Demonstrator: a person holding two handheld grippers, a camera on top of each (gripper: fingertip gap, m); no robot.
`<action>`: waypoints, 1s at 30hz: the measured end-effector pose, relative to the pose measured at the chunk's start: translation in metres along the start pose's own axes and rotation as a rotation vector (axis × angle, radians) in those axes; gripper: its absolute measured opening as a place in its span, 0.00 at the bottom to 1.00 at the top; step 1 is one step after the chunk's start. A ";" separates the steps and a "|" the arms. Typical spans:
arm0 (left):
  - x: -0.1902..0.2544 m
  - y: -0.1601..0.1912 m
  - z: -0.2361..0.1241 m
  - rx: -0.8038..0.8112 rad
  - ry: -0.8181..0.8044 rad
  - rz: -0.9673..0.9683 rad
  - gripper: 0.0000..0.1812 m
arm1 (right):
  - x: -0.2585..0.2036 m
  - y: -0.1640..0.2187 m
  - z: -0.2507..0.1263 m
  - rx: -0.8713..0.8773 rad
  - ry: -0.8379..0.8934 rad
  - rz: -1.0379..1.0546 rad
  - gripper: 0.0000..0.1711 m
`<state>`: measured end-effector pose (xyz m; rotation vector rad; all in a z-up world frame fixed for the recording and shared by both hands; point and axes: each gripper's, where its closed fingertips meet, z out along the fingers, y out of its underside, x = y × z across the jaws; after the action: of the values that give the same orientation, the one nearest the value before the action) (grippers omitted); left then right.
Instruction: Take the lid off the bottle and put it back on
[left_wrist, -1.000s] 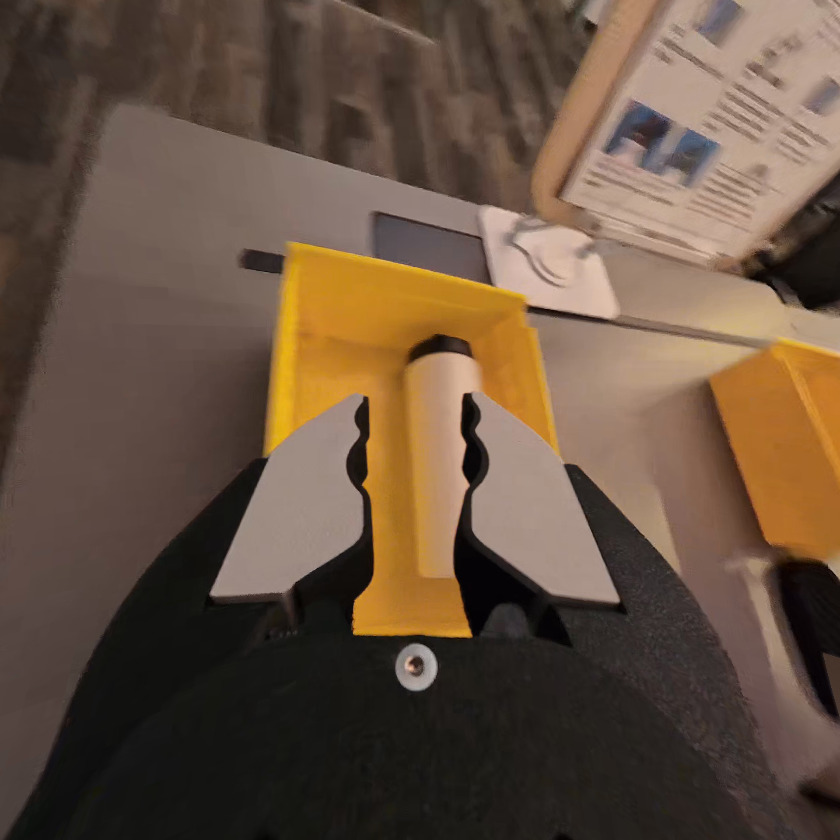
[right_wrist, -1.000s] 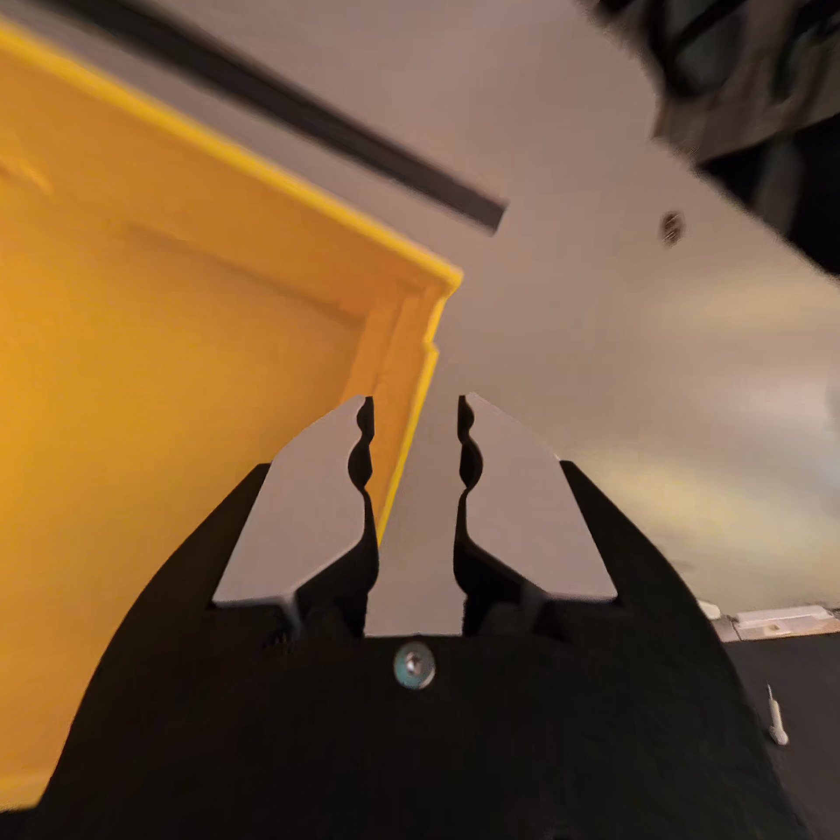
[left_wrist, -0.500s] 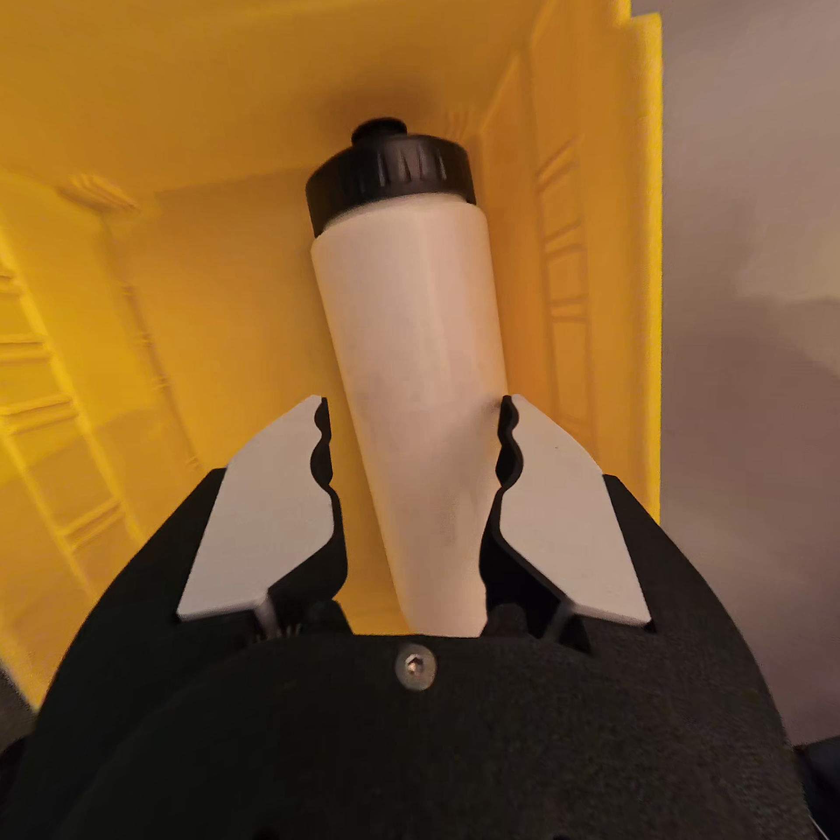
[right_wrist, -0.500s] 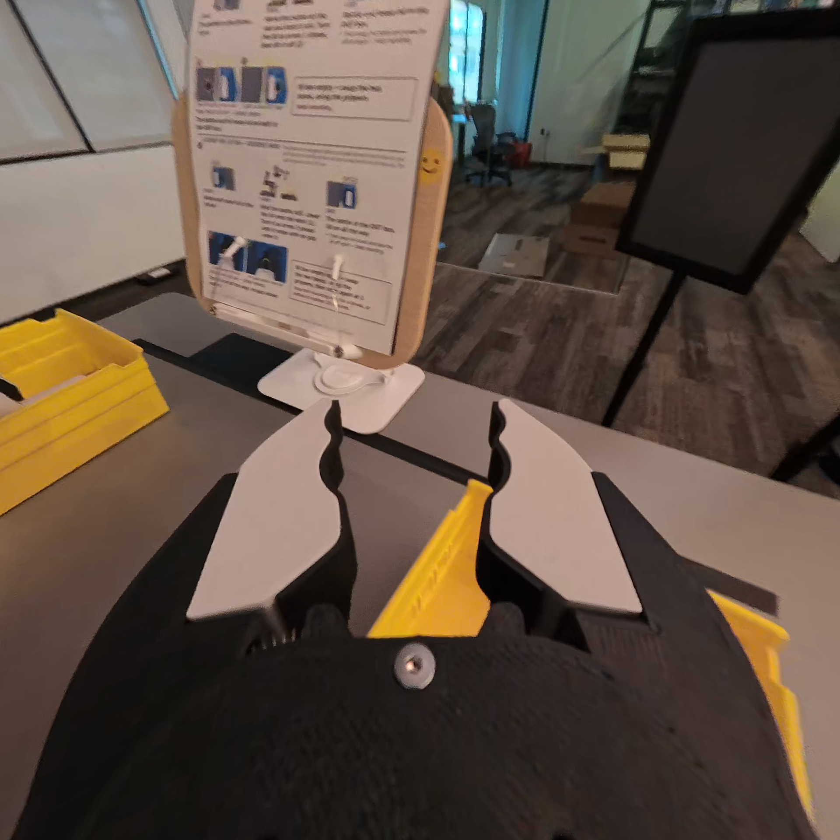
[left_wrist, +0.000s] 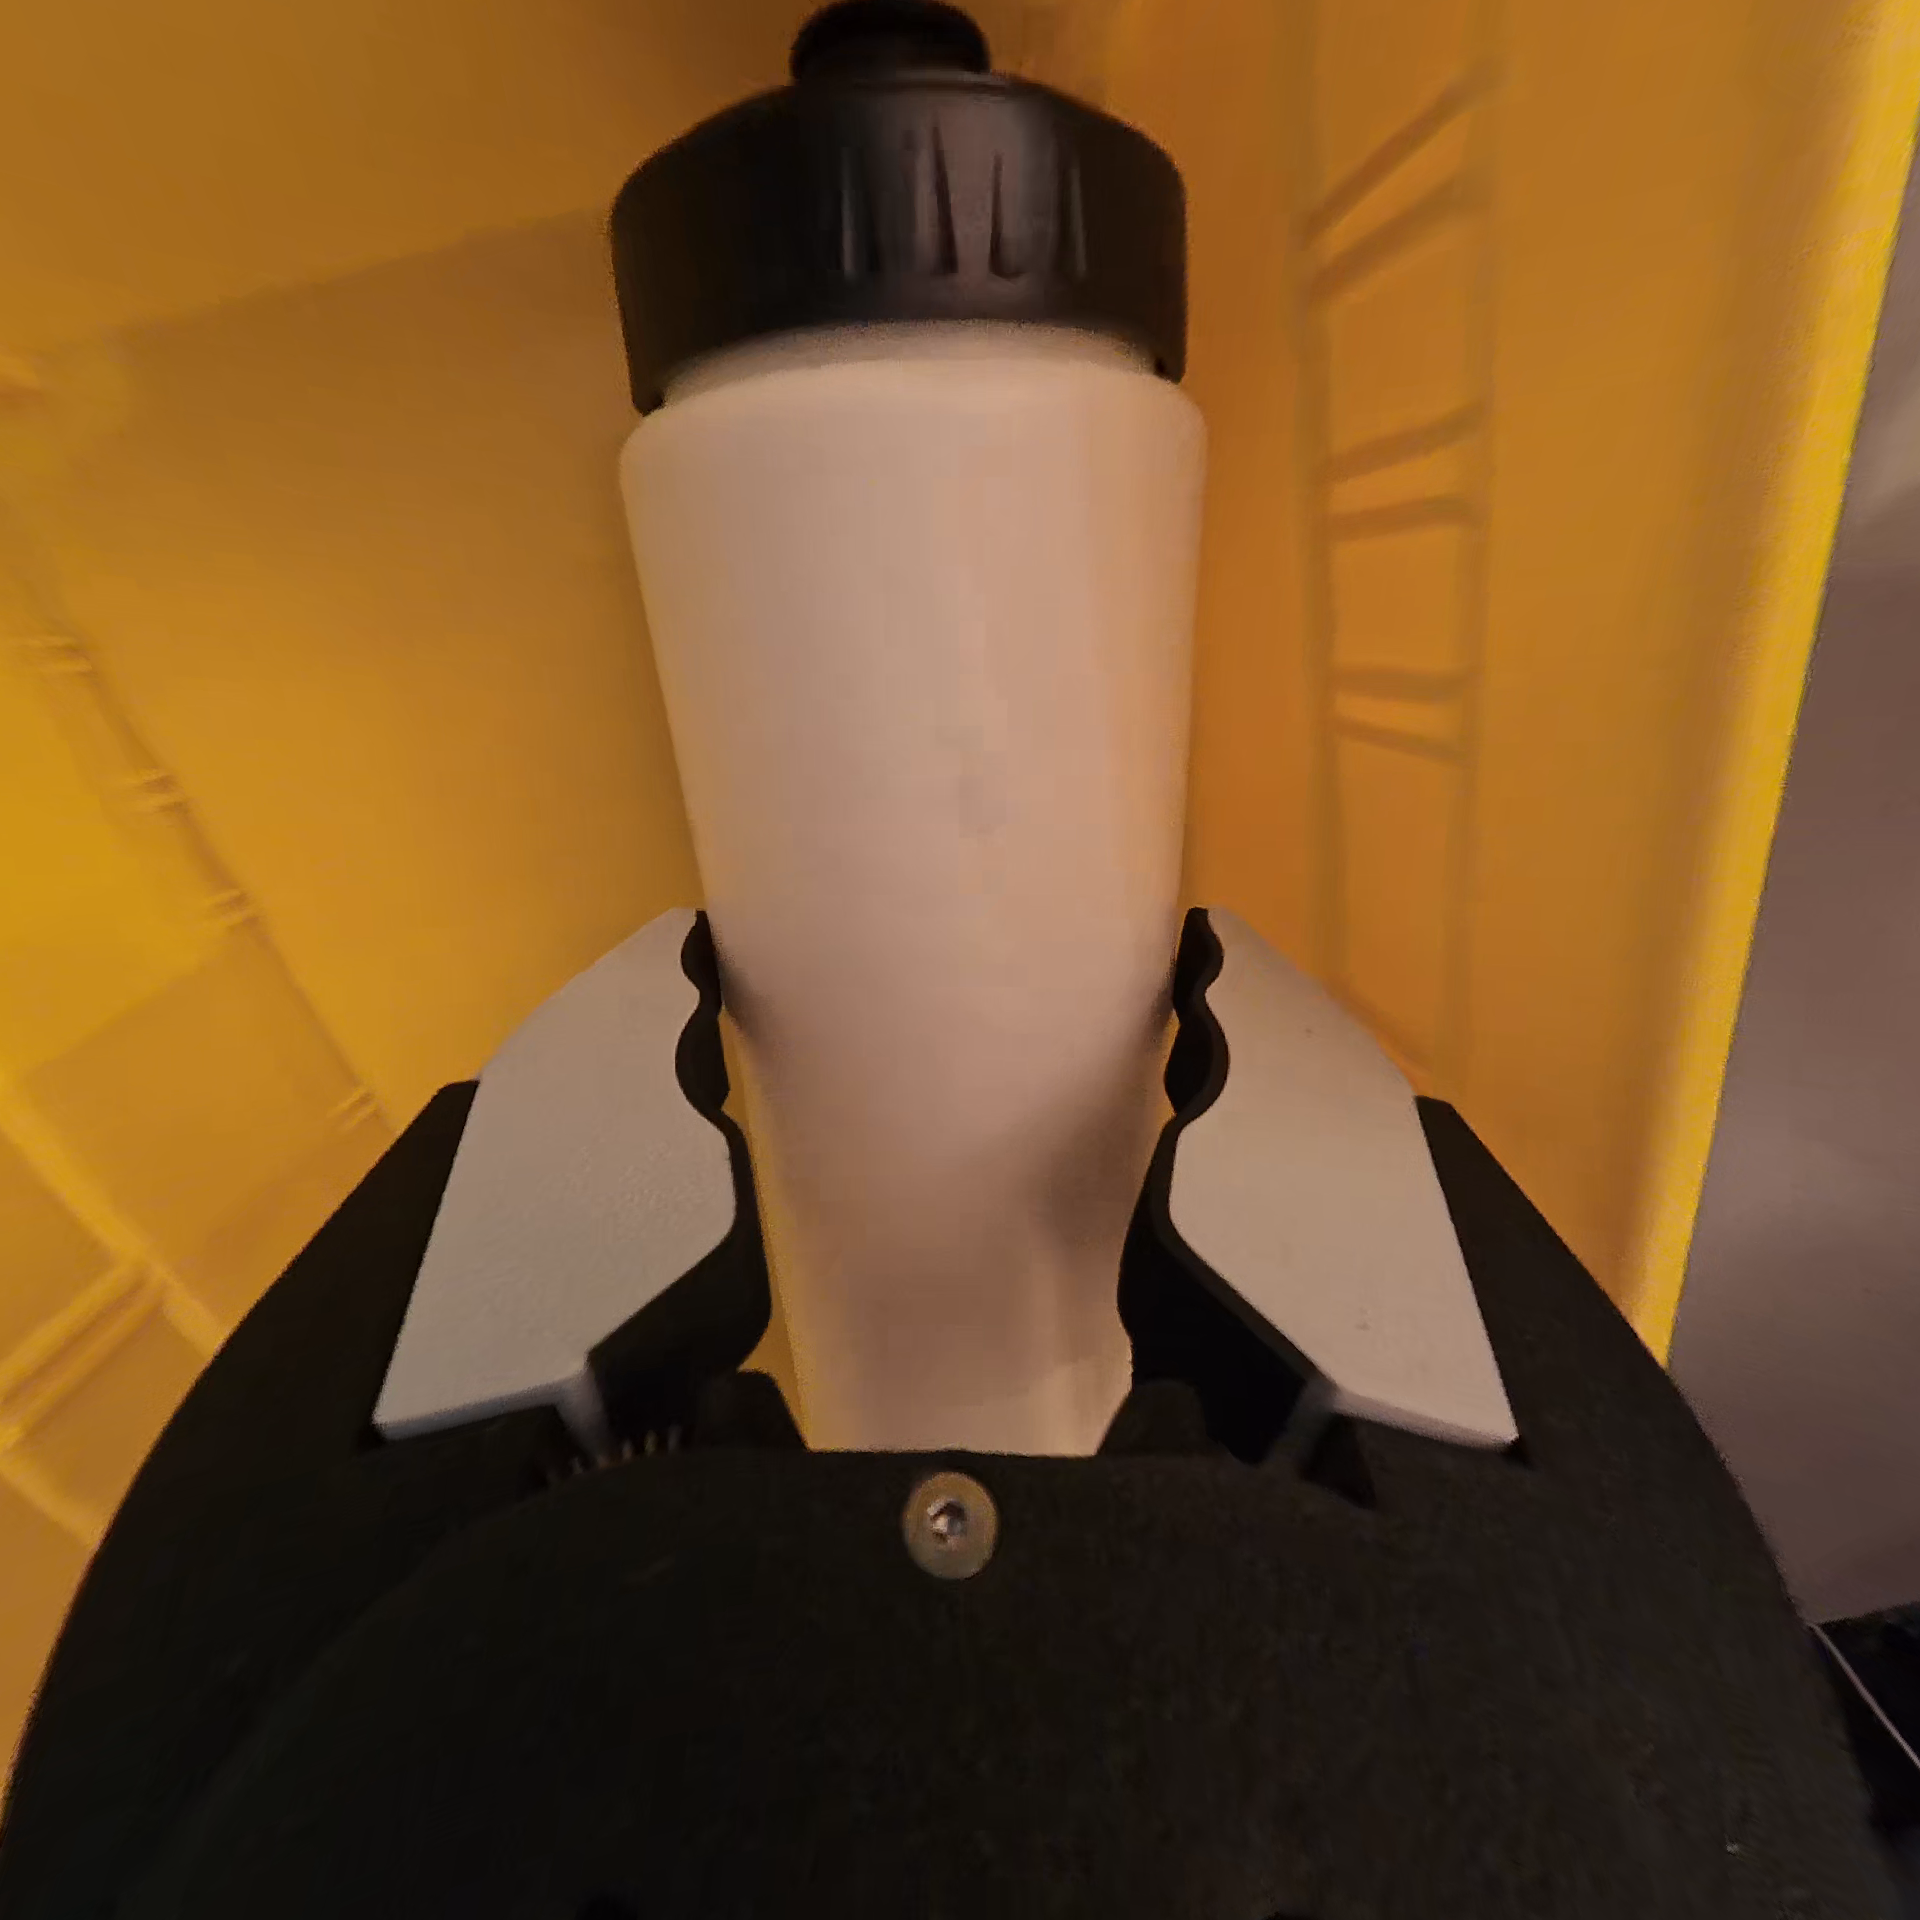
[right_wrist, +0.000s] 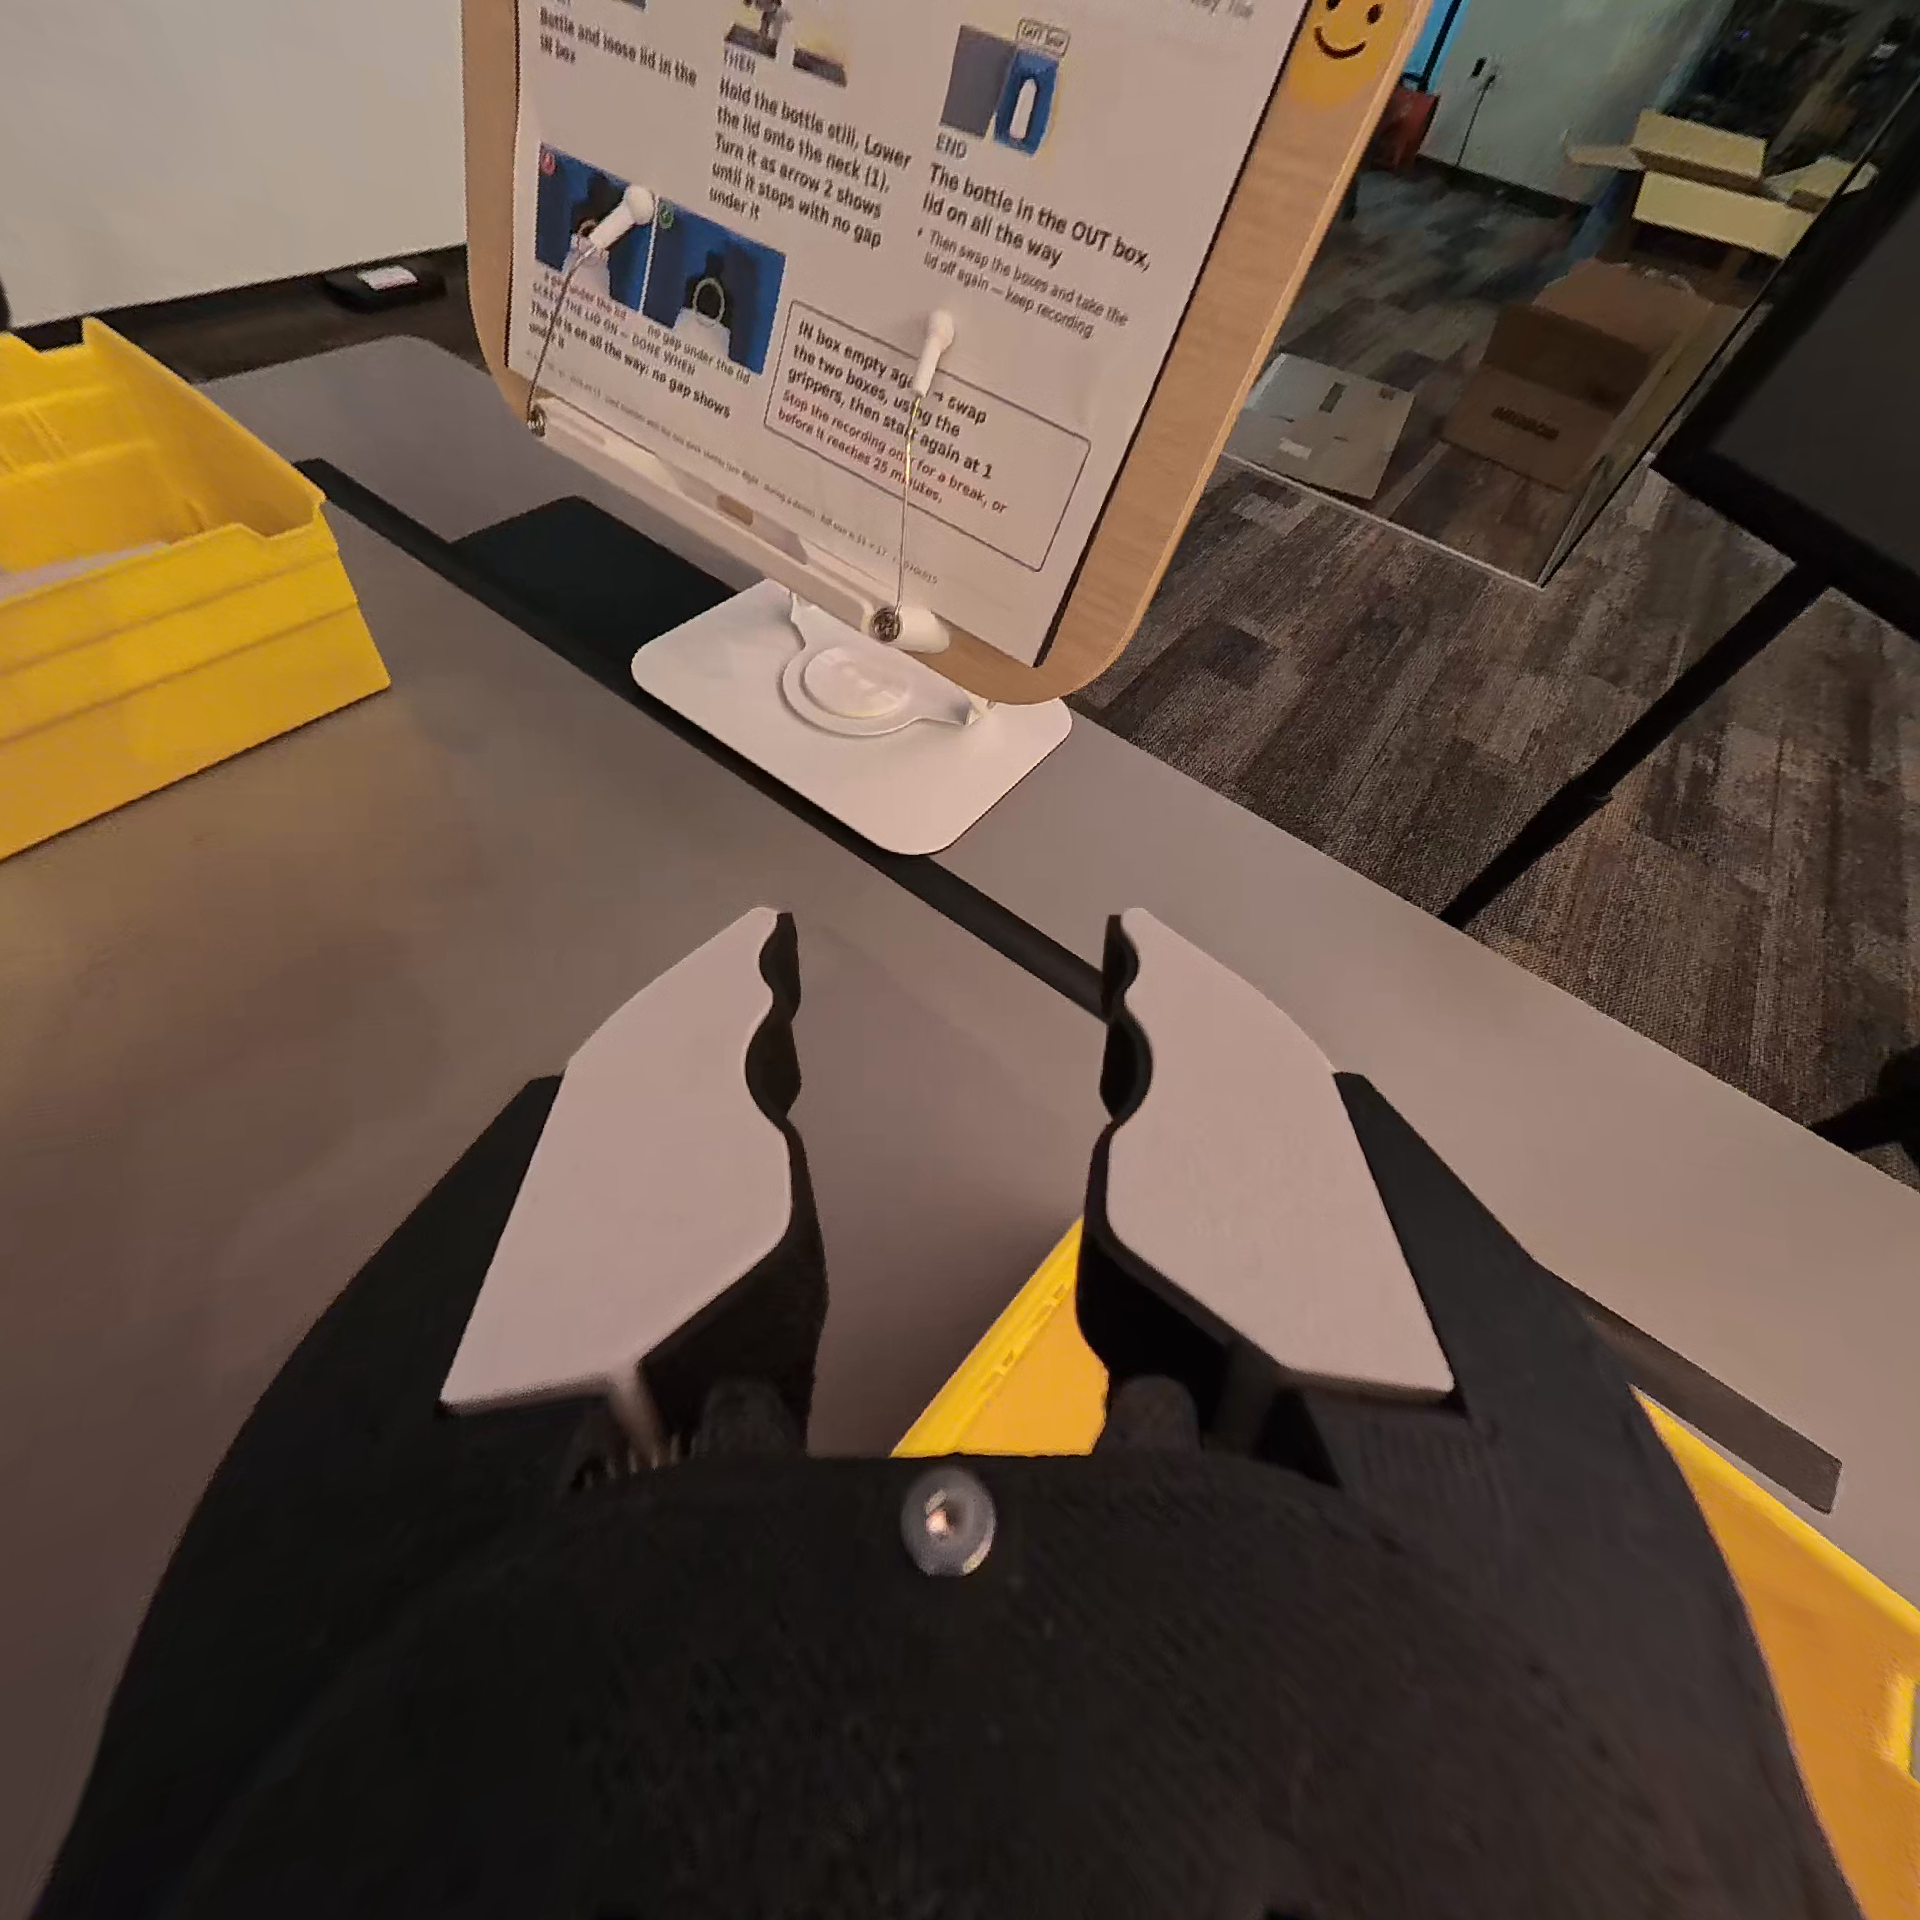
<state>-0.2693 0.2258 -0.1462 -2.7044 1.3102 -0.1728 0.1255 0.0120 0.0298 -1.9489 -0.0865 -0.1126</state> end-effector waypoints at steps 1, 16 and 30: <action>0.000 -0.001 0.000 -0.003 -0.013 0.012 0.46 | -0.002 0.001 0.001 -0.004 -0.004 -0.006 0.33; -0.019 0.003 -0.030 0.079 0.007 -0.021 0.46 | -0.008 0.003 0.007 -0.017 -0.030 -0.009 0.30; 0.120 -0.024 -0.239 0.953 0.491 0.336 0.46 | -0.067 -0.033 0.003 0.113 -0.211 -0.046 0.31</action>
<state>-0.2153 0.1300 0.0986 -1.6597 1.2824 -1.1368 0.0556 0.0263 0.0507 -1.8410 -0.2713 0.0670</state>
